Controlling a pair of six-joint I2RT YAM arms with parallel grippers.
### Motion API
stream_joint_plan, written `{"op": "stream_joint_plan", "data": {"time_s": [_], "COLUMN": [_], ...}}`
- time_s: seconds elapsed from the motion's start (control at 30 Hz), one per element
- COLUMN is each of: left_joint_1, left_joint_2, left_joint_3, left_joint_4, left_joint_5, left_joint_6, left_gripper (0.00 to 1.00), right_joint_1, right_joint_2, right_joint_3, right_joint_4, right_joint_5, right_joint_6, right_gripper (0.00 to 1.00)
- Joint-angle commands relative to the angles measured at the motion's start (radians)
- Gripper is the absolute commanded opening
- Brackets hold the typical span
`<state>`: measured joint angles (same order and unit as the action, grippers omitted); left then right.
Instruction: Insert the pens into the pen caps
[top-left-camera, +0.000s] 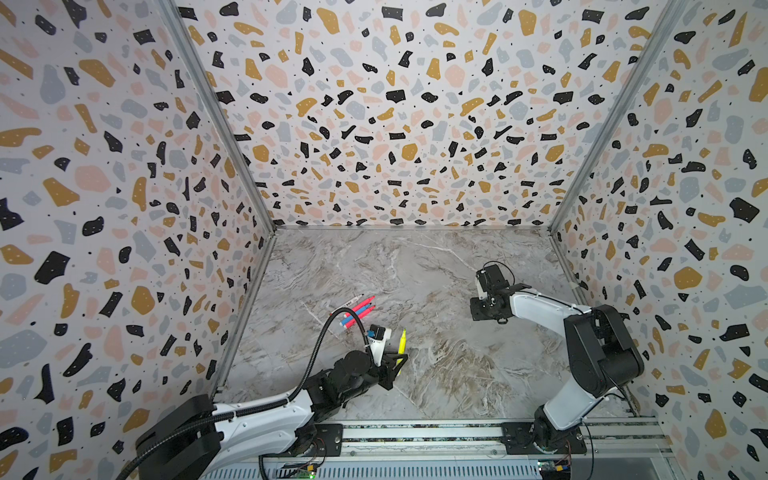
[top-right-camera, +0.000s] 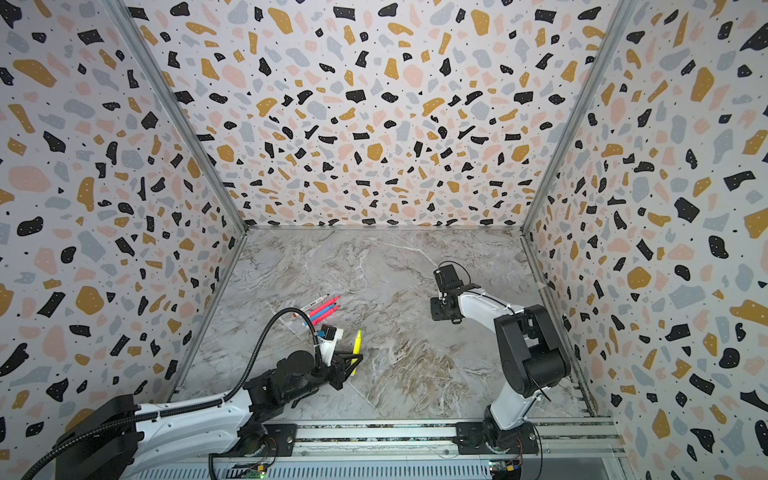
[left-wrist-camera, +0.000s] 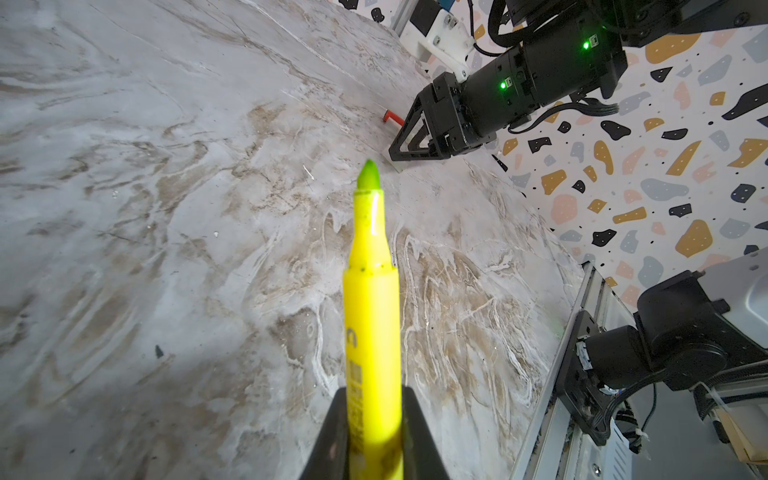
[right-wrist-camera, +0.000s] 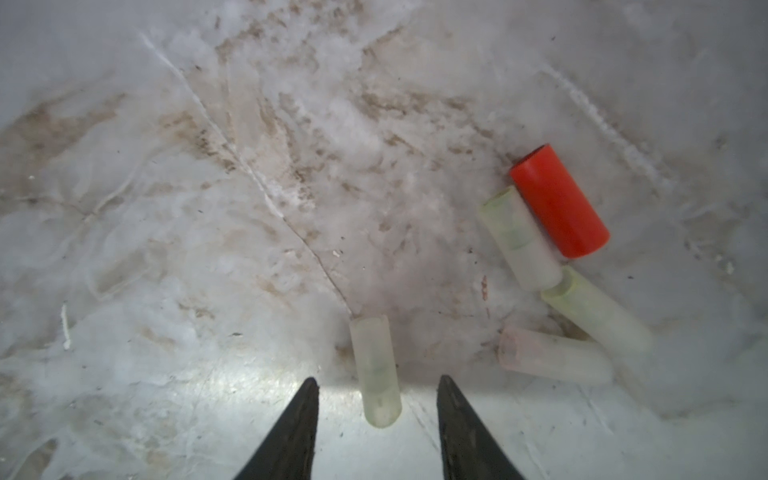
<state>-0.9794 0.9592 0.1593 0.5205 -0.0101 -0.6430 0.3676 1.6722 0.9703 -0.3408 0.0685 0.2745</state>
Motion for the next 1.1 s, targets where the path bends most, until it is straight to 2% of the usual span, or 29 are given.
{"op": "stream_joint_plan", "data": {"time_s": [0.0,0.33,0.5,0.63,0.7,0.87,0.97,1.07], "left_joint_1": [-0.005,-0.005,-0.004,-0.004,-0.004,-0.005,-0.004,-0.016], "left_joint_2": [-0.002,0.015,0.039,0.046,0.044,0.022,0.007,0.017], "left_joint_3": [0.006,0.020,0.028,0.035,0.038,0.028,0.022,0.018], "left_joint_4": [0.020,0.018,0.025,0.026,0.026,0.044,0.071,0.130], "left_joint_5": [-0.010,-0.012,-0.004,-0.001,-0.001,0.001,0.008,0.012], "left_joint_6": [0.014,0.021,0.026,0.029,0.031,0.025,0.007,-0.016], "left_gripper": [0.00,0.00,0.00,0.00,0.00,0.00,0.00,0.00], "right_joint_1": [-0.007,-0.008,-0.002,0.008,0.010,0.027,0.034,0.039], "right_joint_2": [0.017,0.075,0.095,0.095,0.066,-0.137,-0.292,-0.443], "right_joint_3": [0.047,0.076,0.070,0.054,0.033,-0.061,-0.144,-0.257], "right_joint_4": [-0.032,-0.032,-0.035,-0.033,-0.009,0.119,0.255,0.470], "right_joint_5": [0.010,-0.017,-0.005,-0.020,-0.076,-0.264,-0.440,-0.599], "right_joint_6": [-0.027,-0.055,-0.063,-0.067,-0.070,-0.062,-0.002,0.126], "right_gripper": [0.47,0.41,0.30,0.13,0.08,0.07,0.07,0.07]}}
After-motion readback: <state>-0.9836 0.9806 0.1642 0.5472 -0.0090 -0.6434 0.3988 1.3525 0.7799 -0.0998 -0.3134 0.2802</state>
